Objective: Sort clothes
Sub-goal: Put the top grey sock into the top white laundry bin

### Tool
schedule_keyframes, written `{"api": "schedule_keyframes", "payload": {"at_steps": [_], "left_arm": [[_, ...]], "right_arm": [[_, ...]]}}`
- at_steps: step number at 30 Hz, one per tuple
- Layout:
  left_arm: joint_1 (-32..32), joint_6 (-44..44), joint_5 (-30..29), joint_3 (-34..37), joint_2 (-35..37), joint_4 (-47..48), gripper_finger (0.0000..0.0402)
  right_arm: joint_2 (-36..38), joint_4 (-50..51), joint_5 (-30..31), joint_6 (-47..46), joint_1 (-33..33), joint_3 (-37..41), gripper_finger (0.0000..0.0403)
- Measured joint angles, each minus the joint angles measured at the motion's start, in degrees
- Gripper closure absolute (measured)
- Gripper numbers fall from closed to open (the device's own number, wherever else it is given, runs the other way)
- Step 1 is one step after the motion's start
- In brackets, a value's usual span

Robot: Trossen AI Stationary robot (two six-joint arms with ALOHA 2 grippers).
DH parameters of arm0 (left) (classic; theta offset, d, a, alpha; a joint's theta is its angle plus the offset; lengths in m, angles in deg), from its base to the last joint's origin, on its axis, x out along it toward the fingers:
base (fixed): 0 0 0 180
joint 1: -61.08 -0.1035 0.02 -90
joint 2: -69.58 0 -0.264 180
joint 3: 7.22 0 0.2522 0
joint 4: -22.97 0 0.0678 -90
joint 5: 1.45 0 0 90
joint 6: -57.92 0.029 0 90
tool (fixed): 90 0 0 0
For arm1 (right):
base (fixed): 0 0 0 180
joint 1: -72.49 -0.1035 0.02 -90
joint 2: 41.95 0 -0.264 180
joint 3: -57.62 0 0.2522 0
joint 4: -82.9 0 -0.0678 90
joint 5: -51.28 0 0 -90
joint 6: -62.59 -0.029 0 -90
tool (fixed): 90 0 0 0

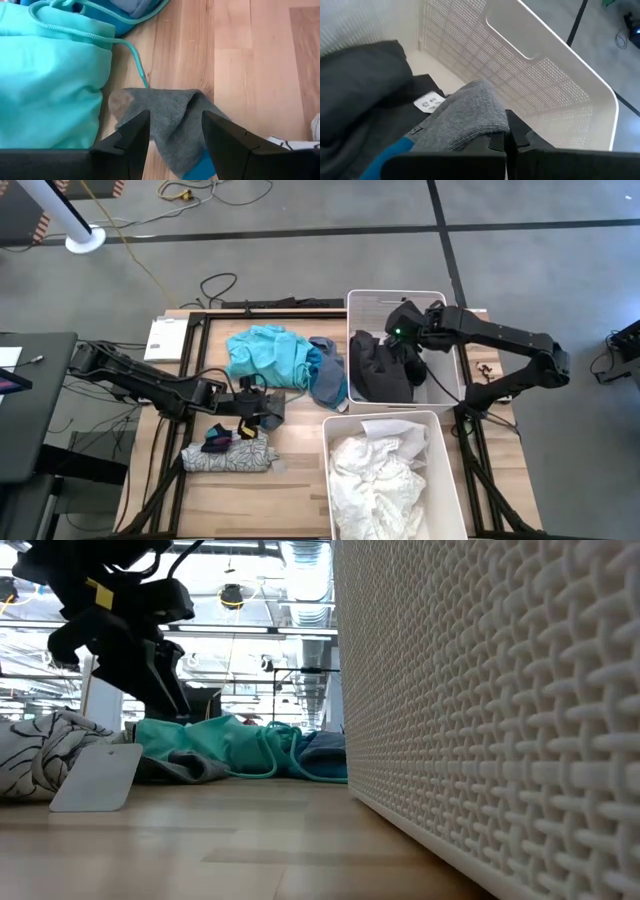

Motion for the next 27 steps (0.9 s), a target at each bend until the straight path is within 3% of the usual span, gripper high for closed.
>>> {"api": "schedule_keyframes", "payload": {"at_steps": [18, 27], "left_arm": [[3.28, -1.58, -0.02, -0.02, 0.00, 0.82, 0.0226], [3.28, -1.71, -0.04, -0.02, 0.00, 0.92, 0.0226]], "right_arm": [[0.00, 3.06, -11.72, 0.01, 5.30, 0.00, 0.0397], [0.00, 7.65, -12.10, -1.40, 7.53, 0.00, 0.0396]]}}
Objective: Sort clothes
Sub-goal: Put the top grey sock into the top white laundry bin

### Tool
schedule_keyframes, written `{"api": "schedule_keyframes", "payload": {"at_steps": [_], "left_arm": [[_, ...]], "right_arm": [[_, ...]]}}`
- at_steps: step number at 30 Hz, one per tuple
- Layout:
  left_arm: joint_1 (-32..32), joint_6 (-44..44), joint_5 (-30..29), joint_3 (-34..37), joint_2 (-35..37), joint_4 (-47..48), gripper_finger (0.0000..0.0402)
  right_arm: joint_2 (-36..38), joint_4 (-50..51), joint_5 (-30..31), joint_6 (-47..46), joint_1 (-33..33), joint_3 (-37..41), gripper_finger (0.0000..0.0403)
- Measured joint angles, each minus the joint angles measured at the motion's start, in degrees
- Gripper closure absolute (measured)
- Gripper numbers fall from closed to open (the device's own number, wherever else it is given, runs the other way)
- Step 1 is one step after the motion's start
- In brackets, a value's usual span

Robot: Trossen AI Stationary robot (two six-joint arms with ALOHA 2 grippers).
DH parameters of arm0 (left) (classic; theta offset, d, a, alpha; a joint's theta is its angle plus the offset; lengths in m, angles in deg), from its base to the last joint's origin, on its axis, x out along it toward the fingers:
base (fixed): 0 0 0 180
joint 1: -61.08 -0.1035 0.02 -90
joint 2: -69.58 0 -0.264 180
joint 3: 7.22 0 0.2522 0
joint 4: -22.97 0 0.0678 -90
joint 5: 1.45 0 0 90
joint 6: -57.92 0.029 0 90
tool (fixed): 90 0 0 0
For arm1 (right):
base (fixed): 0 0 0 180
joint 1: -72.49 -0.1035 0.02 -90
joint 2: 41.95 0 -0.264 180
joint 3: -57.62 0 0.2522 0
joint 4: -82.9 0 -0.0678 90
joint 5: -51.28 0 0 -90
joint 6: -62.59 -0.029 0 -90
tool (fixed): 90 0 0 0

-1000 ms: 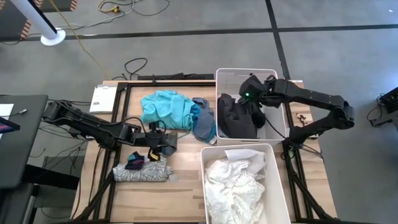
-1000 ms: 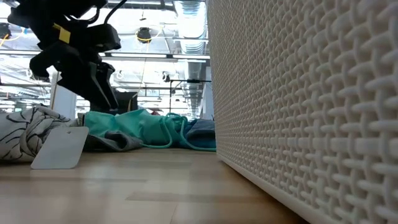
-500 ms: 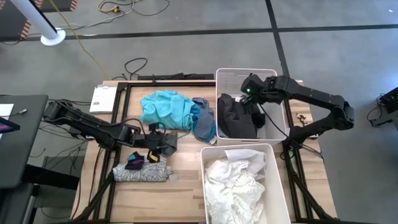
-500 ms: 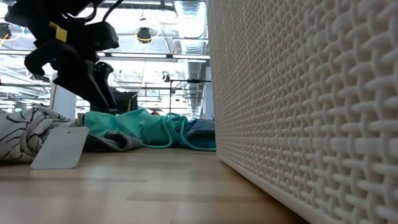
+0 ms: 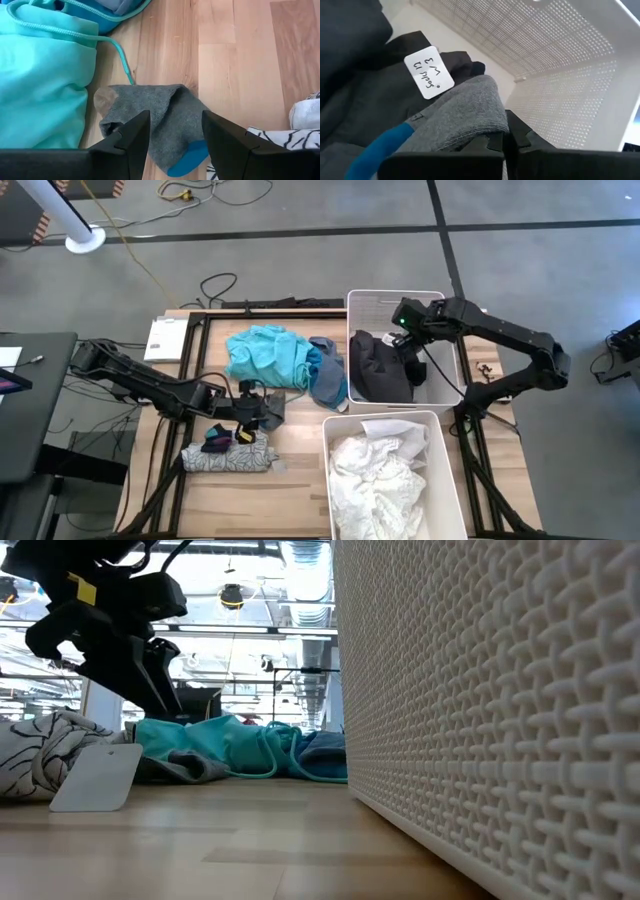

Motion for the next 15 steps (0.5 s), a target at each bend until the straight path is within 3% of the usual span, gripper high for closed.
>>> {"api": "schedule_keyframes", "payload": {"at_steps": [7, 15], "left_arm": [[0.00, -0.11, -0.01, -0.02, 0.00, 0.02, 0.0226], [-0.02, 2.18, 1.05, -0.02, 0.00, 0.25, 0.0226]], "right_arm": [[-0.42, 1.10, -0.02, 0.42, 0.69, 0.04, 0.0381], [-0.55, 1.51, -0.02, 0.46, 0.44, 0.04, 0.0277]]}}
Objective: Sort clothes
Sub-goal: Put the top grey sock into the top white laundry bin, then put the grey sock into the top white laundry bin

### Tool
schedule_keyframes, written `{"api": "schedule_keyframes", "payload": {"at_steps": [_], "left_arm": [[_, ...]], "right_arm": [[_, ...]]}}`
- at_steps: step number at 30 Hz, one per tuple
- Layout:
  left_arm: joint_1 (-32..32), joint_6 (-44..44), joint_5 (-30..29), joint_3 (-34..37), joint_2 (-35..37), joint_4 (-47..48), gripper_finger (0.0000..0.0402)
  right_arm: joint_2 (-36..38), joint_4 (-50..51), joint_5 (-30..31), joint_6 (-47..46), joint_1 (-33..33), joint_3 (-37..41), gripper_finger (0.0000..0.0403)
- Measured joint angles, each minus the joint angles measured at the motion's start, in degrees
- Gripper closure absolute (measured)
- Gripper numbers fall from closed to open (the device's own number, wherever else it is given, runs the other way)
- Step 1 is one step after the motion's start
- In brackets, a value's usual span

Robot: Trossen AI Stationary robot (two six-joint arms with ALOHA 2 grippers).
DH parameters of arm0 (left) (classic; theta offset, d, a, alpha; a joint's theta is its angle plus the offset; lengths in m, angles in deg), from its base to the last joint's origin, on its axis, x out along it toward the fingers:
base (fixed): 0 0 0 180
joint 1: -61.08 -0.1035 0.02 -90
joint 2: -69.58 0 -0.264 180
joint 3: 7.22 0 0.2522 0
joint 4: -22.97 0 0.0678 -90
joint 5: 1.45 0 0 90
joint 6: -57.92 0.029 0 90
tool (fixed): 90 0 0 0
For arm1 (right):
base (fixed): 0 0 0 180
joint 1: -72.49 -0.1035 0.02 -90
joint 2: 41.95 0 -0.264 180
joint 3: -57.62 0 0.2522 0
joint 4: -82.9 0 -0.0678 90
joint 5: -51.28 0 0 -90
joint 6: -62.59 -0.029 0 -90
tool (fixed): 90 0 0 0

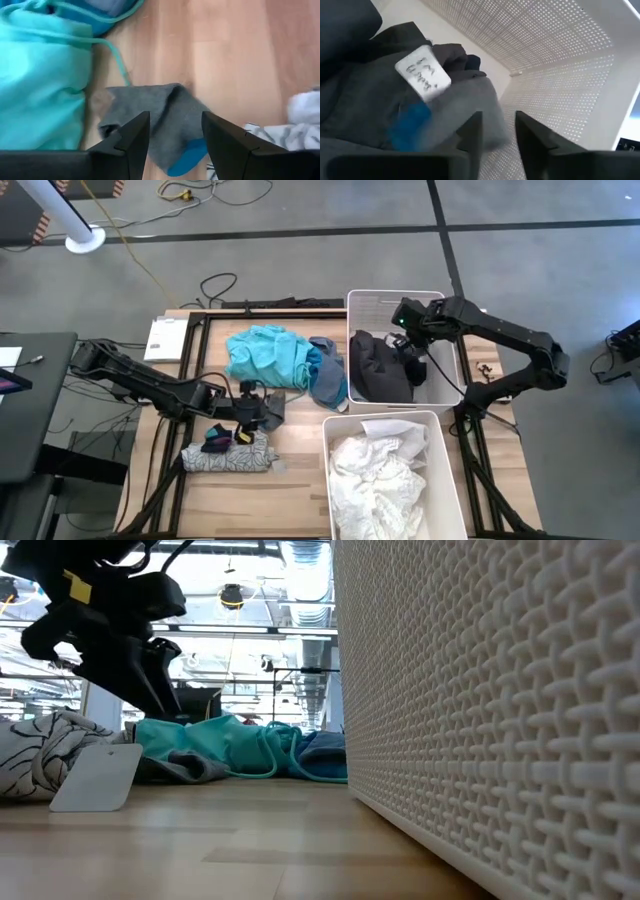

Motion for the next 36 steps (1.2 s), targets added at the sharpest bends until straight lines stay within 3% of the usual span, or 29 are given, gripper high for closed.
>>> {"api": "schedule_keyframes", "payload": {"at_steps": [6, 10, 28, 32, 36], "left_arm": [[-0.03, 1.21, 1.75, 0.00, 0.00, -0.05, 0.0226], [-0.09, 3.36, 0.53, -0.03, -0.69, -0.21, 0.0226], [-6.53, 12.48, -3.69, -0.05, -18.19, -9.55, 0.0229], [-7.75, 14.00, -3.76, -0.14, -18.88, -11.38, 0.0250], [-8.45, 16.13, -3.74, -0.09, -17.71, -11.89, 0.0305]], "right_arm": [[0.00, -0.06, -0.01, 0.13, 0.00, 0.00, 0.0179], [0.00, -0.93, 0.00, 0.12, -0.19, 0.00, 0.0138], [0.68, -13.47, 0.04, 0.15, -14.85, 0.00, 0.0132], [0.66, -14.61, 0.24, -1.31, -19.04, 0.00, 0.0133], [0.66, -16.00, 0.26, -2.95, -23.17, 0.00, 0.0133]]}}
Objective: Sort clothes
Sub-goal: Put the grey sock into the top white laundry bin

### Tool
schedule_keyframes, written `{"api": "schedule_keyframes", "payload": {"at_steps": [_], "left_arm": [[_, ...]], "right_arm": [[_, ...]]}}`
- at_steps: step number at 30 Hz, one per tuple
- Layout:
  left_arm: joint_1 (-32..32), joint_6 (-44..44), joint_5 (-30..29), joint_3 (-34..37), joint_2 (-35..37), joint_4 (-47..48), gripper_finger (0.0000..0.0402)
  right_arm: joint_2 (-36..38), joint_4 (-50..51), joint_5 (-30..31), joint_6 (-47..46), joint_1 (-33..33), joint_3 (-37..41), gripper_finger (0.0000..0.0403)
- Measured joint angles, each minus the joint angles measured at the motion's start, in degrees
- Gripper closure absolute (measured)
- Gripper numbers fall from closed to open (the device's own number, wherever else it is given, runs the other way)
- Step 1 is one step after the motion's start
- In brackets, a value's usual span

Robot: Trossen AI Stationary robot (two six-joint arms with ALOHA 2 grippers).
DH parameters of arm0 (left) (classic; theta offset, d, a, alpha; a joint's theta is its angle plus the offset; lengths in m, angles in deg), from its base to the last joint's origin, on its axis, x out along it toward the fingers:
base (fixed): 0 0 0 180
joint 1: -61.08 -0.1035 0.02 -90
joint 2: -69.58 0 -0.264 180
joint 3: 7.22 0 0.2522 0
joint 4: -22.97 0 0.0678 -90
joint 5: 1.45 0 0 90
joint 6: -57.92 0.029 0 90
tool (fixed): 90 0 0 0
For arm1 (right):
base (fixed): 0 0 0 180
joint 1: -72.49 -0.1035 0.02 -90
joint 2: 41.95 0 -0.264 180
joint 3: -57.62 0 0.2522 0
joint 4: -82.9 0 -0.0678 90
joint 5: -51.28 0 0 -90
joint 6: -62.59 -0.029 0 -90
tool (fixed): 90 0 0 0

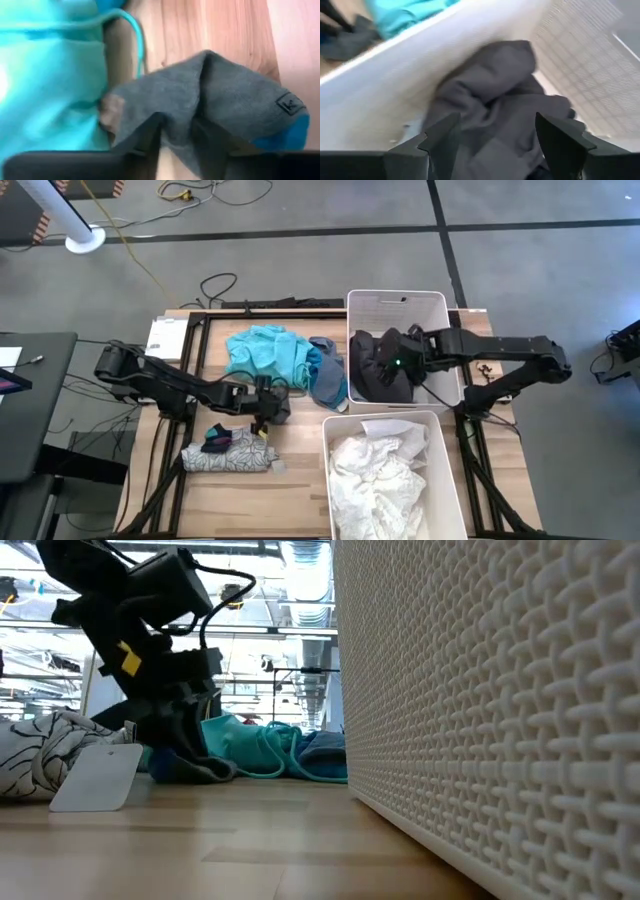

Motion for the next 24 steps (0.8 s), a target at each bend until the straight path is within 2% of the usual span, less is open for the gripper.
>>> {"api": "schedule_keyframes", "payload": {"at_steps": [3, 5, 14, 24], "left_arm": [[-0.23, 1.56, 0.02, -0.28, 0.65, -0.03, 0.0366], [-0.23, 2.55, 0.01, -0.33, 1.23, -0.28, 0.0390], [-0.22, 3.35, 0.00, -0.45, 5.17, -1.51, 0.0399], [0.22, 2.79, 0.02, -0.46, 18.08, -1.85, 0.0400]], "right_arm": [[0.00, -1.64, 0.25, -0.76, -3.03, 0.00, 0.0133], [0.00, -3.33, 0.45, -0.70, -5.00, 0.00, 0.0133], [0.00, -12.92, 2.02, 4.47, -13.51, 0.00, 0.0133], [-0.88, -26.99, 3.32, 13.87, -20.66, 0.00, 0.0133]]}}
